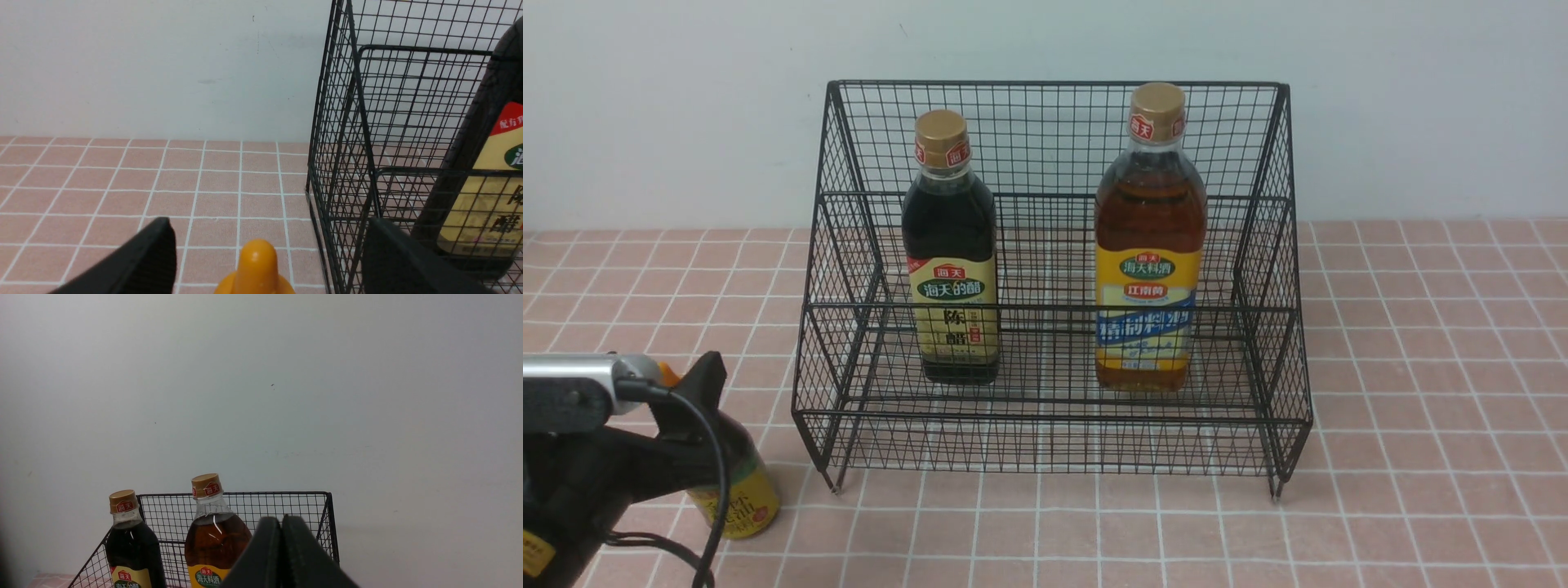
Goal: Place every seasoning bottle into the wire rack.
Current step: Use the left arm to grab the condiment bottle closest to it, then use the left arm to put the condiment bottle back on the shelf
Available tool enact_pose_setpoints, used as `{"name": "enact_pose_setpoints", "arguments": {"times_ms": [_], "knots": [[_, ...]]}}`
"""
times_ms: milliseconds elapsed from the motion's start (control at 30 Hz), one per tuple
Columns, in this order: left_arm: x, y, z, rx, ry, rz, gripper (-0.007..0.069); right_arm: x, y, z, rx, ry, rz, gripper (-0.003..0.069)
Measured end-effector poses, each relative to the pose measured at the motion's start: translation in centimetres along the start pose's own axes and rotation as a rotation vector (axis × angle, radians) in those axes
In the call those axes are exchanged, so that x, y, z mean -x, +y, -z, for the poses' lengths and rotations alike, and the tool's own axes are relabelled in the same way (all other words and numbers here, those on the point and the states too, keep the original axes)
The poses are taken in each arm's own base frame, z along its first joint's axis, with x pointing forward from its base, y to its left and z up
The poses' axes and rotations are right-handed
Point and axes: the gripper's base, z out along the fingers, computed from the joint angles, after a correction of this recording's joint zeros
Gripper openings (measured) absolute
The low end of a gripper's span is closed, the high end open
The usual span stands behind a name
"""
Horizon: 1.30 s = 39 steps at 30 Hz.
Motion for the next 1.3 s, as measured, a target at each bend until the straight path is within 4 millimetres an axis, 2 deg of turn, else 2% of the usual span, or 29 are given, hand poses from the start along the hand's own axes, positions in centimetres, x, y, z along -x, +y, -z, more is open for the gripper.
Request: {"name": "enact_pose_setpoints", "arguments": {"times_ms": [200, 300, 367, 500, 767, 967, 1100, 1300], "knots": [[-1.1, 0.2, -1.6, 0.009, 0.023, 0.005, 0.0553, 0.0, 0.0, 0.0, 0.0, 0.0, 0.0, -0.0015], [-1.1, 0.2, -1.9, 0.009, 0.008, 0.006, 0.0526, 0.0, 0.0, 0.0, 0.0, 0.0, 0.0, -0.0015], [-1.2, 0.2, -2.0, 0.01, 0.007, 0.007, 0.0465, 0.0, 0.0, 0.0, 0.0, 0.0, 0.0, -0.0015], [-1.3, 0.3, -2.1, 0.017, 0.012, 0.011, 0.0258, 0.0, 0.0, 0.0, 0.0, 0.0, 0.0, -0.0015], [-1.0, 0.2, -1.8, 0.018, 0.012, -0.021, 0.0256, -0.1, -0.1, 0.0, -0.009, 0.012, 0.0, -0.0015], [1.6, 0.1, 0.2, 0.028, -0.079, -0.079, 0.0256, -0.2, -0.1, 0.0, -0.014, 0.018, 0.0, -0.0015], [4.6, -0.2, 1.6, 0.024, -0.134, -0.098, 0.0256, -0.2, -0.1, 0.0, -0.014, 0.018, 0.0, -0.0015], [8.5, -0.9, 2.7, -0.006, -0.162, -0.115, 0.0256, -0.2, -0.1, 0.0, -0.014, 0.018, 0.0, -0.0015]]}}
